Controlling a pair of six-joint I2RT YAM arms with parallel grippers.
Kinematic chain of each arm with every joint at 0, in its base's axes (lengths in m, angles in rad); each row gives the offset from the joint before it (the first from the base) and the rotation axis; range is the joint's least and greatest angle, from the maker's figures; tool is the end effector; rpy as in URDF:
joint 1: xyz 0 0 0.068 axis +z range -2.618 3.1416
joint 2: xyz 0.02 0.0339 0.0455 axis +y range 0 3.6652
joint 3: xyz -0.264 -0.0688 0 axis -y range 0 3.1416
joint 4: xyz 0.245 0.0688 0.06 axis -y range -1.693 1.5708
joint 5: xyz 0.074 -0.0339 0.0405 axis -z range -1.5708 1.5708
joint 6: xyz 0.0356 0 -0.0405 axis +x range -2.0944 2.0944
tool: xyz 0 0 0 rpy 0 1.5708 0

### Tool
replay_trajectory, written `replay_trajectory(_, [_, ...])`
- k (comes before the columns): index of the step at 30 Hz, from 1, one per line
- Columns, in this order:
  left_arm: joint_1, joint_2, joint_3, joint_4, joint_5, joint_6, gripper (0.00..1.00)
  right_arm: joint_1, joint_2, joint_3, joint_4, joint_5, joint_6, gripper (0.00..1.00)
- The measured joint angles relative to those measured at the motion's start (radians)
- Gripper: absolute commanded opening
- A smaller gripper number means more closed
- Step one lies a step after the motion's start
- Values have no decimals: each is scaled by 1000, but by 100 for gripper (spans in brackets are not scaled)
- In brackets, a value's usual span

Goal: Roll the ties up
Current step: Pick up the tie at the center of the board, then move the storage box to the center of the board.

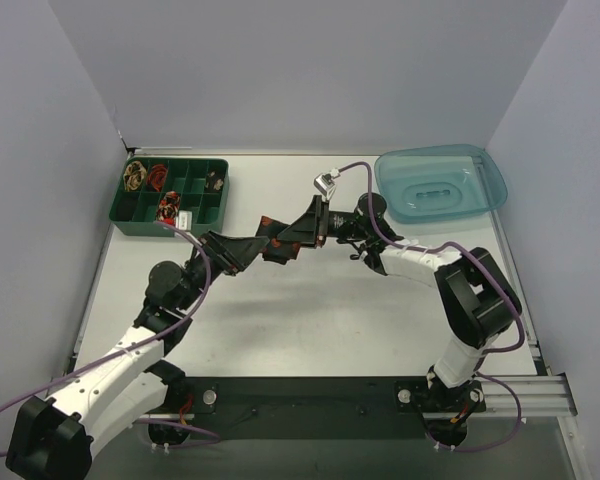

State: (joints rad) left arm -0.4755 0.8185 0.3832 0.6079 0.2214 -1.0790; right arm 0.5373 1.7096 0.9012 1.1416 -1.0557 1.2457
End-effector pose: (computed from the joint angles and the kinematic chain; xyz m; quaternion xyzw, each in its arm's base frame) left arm 0.1691 -0.0958 0.2760 -0.1093 0.6358 -0.5842 0.4924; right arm 0.2897 0.2086 0.2692 -0.2110 0.6123 0.7310 0.2148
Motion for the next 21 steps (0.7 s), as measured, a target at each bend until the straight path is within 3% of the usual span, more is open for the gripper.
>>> replay_trajectory(6, [23,13,1,-17,-2,8,82,0,8,0,6,1,5,7])
replay_trajectory(10, [89,30,41,-171,-20,42,79,0,34,15,-19,0,-13,7])
replay_trajectory(13, [179,51,117,-343,-54,95,72,-2,55,51,-96,2,-63,7])
replay_trajectory(14, [212,63,150,-396,-68,119,68,-2,57,67,-135,4,-86,7])
replay_trajectory(15, [242,80,187,-447,-84,143,56,-2,58,83,-172,6,-114,7])
replay_trajectory(18, [316,181,338,-606,-141,233,35,-2,58,146,-296,25,-203,7])
replay_trajectory(19, [332,230,397,-657,-161,264,23,-3,58,164,-334,33,-230,7])
replay_trajectory(21, [362,332,513,-739,-205,321,15,-4,58,212,-438,56,-294,7])
